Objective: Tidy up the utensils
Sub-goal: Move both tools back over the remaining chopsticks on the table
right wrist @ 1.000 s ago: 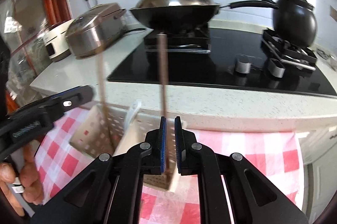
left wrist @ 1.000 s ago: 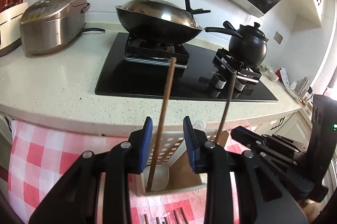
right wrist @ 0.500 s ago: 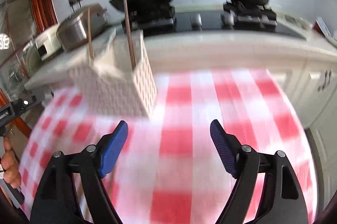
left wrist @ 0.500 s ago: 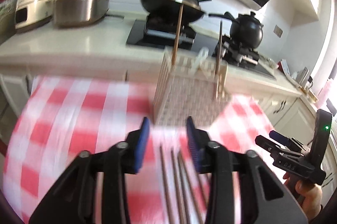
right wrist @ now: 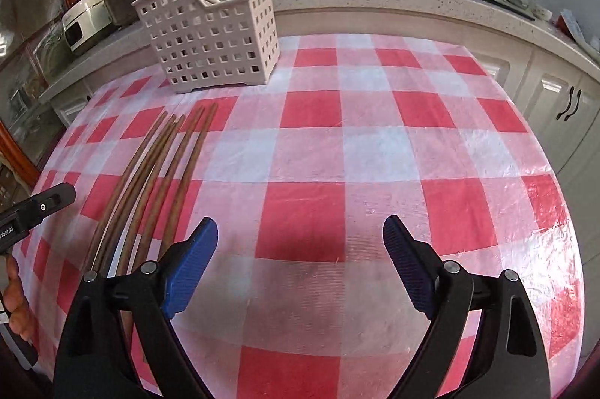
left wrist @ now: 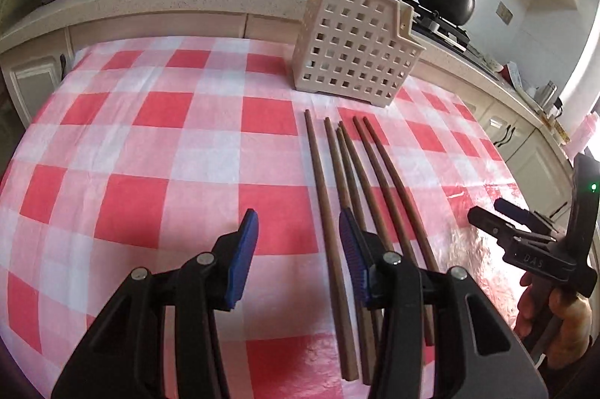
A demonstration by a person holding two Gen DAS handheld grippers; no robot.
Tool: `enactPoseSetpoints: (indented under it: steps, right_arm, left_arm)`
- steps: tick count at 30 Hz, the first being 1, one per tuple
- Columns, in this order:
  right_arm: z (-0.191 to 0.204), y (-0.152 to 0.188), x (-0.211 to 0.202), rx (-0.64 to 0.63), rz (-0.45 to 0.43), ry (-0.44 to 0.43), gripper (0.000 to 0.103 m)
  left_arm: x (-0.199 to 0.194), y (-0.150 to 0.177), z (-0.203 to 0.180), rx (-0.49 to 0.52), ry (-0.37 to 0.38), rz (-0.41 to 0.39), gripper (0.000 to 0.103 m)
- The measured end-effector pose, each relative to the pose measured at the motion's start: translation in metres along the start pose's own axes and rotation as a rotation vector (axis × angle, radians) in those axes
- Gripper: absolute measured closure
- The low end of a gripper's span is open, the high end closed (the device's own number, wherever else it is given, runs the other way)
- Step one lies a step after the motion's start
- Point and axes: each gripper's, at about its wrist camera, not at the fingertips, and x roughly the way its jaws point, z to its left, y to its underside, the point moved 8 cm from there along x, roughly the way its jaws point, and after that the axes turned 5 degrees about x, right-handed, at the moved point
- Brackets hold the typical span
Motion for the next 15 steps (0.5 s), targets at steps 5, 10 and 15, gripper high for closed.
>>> enactPoseSetpoints:
  steps: [5,10,15]
  right_arm:
    - [0.0031,-0.0021,-0.0033,-0.006,-0.021,0.014,0.019]
    - [0.0052,-0.0041,-0.004,0.002,-0.033,0.0,0.019]
    - [0.0033,-0.0023,0.0033,0.028,0.008,-0.008,0.019]
  left_arm:
    - [0.0015,-0.0017,0.0009,0.016,-0.041,-0.001,0.06]
    - [0.0046,-0.0034,0.0041,0.009,-0.037,0.005,0.06]
    - [0.0101,-0.0054,0.0013,0.023,-0.037,0.016,0.06]
